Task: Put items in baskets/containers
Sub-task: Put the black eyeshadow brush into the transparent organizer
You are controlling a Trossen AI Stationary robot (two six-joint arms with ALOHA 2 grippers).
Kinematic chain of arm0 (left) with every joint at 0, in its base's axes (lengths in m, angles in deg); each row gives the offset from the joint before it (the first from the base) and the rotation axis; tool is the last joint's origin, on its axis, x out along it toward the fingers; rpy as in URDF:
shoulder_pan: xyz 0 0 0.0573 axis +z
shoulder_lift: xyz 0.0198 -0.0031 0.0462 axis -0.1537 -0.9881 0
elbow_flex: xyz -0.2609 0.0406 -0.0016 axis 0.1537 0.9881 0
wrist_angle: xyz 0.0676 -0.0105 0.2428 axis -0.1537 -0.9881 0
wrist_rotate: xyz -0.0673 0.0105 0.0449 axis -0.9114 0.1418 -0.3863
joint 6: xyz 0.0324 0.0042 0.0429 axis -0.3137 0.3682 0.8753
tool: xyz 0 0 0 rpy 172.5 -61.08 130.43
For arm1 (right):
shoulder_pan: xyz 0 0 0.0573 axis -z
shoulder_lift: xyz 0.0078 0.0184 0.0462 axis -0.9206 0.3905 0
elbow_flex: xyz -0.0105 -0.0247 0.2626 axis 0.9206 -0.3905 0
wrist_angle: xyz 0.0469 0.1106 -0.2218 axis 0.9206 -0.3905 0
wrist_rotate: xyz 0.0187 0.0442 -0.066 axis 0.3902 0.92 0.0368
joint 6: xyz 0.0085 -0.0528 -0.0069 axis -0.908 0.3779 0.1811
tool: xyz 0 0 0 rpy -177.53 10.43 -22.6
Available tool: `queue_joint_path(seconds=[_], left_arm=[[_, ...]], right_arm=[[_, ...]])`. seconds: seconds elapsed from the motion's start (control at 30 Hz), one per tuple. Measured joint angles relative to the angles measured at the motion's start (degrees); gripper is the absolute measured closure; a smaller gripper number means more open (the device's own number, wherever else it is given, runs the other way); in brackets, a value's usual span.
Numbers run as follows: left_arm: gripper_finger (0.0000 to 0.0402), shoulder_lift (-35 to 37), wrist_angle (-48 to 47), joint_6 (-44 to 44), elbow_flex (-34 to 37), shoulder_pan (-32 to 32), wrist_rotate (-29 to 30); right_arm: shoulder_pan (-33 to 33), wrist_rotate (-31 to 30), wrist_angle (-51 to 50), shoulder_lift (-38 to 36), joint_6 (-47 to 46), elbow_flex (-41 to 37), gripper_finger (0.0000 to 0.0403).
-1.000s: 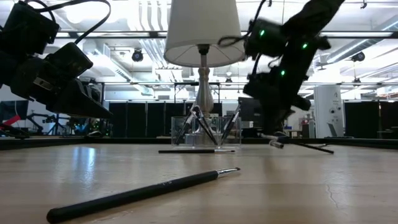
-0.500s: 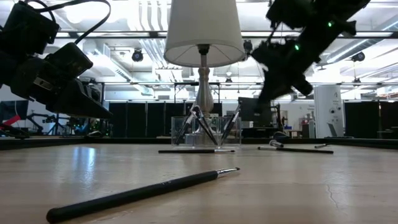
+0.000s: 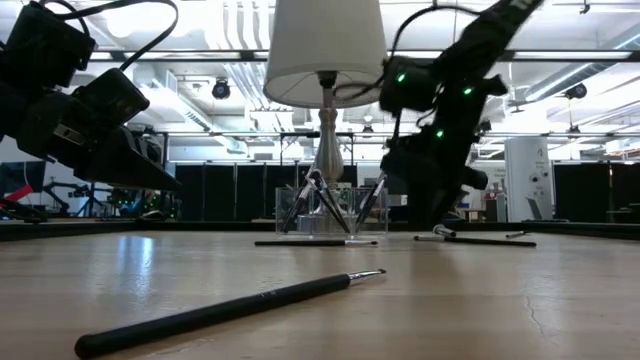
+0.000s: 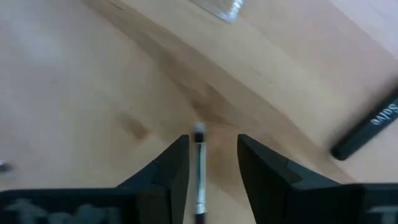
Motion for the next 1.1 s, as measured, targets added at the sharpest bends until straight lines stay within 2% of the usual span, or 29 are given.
queue_joint_path(seconds=[0.13, 0.4, 0.6, 0.73, 1.0, 1.1], left_arm=[[0.0402, 0.0, -0.2, 0.0, 0.0, 0.0, 0.0], [0.0402, 0.0, -0.5, 0.0, 0.0, 0.0, 0.0], [0.0402, 0.0, -0.5, -0.1, 0.0, 0.0, 0.0], [0.0401, 0.0, -0.5, -0.1, 0.0, 0.0, 0.0], [0.0402, 0.0, -0.5, -0.2, 0.0, 0.0, 0.0], [0.0402, 0.0, -0.5, -0.2, 0.0, 0.0, 0.0]], right_arm=[[1.3, 0.4, -5.4, 4.4, 1.5, 4.6, 0.0276], [1.6, 3.2, -5.9, 7.5, 3.8, 9.2, 0.0313], [1.9, 3.2, -6.4, 6.9, 3.2, 8.6, 0.0337], [1.9, 5.5, -6.3, 7.1, 3.1, 7.9, 0.0343], [1.9, 5.7, -5.6, 6.9, 4.4, 6.9, 0.0346], [1.9, 5.8, -5.7, 6.9, 5.3, 7.1, 0.036]])
